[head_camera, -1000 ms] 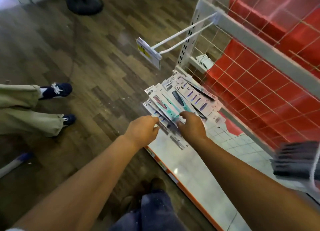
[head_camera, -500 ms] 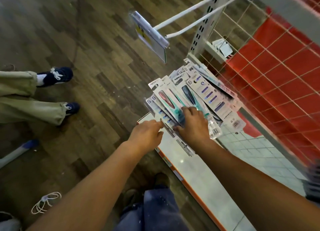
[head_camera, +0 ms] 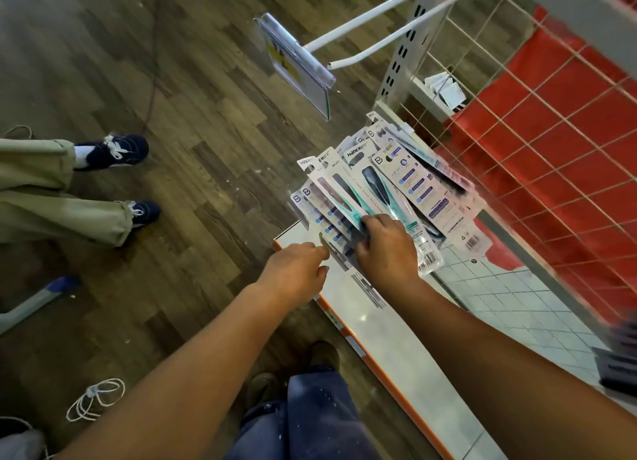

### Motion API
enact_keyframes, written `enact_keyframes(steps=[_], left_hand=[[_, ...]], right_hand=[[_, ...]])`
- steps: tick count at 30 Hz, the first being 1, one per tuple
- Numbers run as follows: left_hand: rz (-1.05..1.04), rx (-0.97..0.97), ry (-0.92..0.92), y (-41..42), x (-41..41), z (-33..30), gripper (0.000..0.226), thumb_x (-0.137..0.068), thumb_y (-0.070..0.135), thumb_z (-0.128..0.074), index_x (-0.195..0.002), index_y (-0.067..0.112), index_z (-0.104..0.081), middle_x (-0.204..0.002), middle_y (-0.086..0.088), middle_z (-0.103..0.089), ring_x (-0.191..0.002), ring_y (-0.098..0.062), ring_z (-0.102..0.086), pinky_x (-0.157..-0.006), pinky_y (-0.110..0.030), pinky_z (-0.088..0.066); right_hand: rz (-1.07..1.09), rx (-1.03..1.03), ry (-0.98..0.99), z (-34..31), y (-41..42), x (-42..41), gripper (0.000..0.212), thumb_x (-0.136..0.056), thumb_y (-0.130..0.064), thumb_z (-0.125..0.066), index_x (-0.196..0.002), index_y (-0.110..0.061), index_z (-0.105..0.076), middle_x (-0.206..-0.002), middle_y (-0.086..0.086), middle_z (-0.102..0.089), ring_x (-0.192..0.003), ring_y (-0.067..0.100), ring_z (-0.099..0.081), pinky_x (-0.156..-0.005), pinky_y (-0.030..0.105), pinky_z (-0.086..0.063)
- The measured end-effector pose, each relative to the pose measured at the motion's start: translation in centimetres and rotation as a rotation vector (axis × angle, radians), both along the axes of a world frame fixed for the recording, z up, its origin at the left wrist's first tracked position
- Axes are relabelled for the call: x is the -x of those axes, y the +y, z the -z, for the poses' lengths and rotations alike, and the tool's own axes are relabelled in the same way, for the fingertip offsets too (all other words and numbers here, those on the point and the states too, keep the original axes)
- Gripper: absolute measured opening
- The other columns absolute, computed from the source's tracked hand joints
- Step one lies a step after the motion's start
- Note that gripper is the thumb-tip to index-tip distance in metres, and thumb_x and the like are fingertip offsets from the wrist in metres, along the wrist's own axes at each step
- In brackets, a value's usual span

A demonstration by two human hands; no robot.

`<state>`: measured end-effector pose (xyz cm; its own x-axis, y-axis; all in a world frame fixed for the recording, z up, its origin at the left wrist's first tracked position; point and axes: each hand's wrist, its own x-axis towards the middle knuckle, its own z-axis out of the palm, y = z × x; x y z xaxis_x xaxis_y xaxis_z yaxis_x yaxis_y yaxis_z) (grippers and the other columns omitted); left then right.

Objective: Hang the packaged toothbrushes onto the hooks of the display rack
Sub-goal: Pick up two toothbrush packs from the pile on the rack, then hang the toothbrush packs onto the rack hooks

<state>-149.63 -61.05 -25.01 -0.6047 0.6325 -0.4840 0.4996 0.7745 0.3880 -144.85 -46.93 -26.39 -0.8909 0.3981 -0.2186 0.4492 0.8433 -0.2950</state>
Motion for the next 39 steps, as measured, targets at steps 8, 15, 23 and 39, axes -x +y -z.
enact_keyframes(steps=[8, 15, 23, 39], left_hand=[[-0.004, 0.008, -0.025, 0.2, -0.6, -0.3, 0.036, -0.099, 0.028, -0.041, -0.132, 0.017, -0.047, -0.126, -0.004, -0.057, -0.114, -0.021, -0.052, -0.088, -0.032, -0.045], [0.025, -0.008, -0.039, 0.1, -0.8, -0.6, 0.035, -0.098, 0.028, -0.041, -0.13, 0.016, -0.049, -0.122, -0.005, -0.059, -0.111, -0.022, -0.054, -0.087, -0.032, -0.044], [-0.262, -0.183, -0.212, 0.6, -0.8, -1.5, 0.04, -0.096, 0.034, -0.048, -0.133, 0.02, -0.047, -0.118, -0.004, -0.061, -0.105, -0.018, -0.057, -0.087, -0.031, -0.048], [-0.769, -0.726, -0.631, -0.7, -1.8, 0.1, 0.094, -0.064, -0.008, -0.078, -0.128, 0.037, -0.027, -0.125, -0.01, -0.058, -0.113, -0.024, -0.058, -0.093, -0.046, -0.05]], right_hand=[[0.054, 0.07, 0.135, -1.4, 0.4, -0.4, 0.036, -0.087, -0.006, -0.056, -0.123, -0.007, -0.058, -0.12, 0.013, -0.061, -0.108, 0.03, -0.053, -0.089, 0.041, -0.045], [0.162, 0.116, 0.236, -1.9, 1.3, -0.7, 0.029, -0.091, -0.003, -0.053, -0.118, -0.007, -0.062, -0.115, 0.014, -0.064, -0.105, 0.03, -0.057, -0.088, 0.044, -0.049], [0.321, 0.303, 0.301, -3.1, 0.8, -1.1, 0.025, -0.091, -0.005, -0.054, -0.112, -0.01, -0.065, -0.11, 0.01, -0.066, -0.101, 0.024, -0.06, -0.085, 0.039, -0.052], [0.494, 0.954, 0.222, -3.0, -4.1, -0.7, 0.027, -0.09, 0.007, -0.047, -0.076, -0.016, -0.049, -0.071, -0.003, -0.049, -0.065, 0.009, -0.054, -0.054, 0.013, -0.045]])
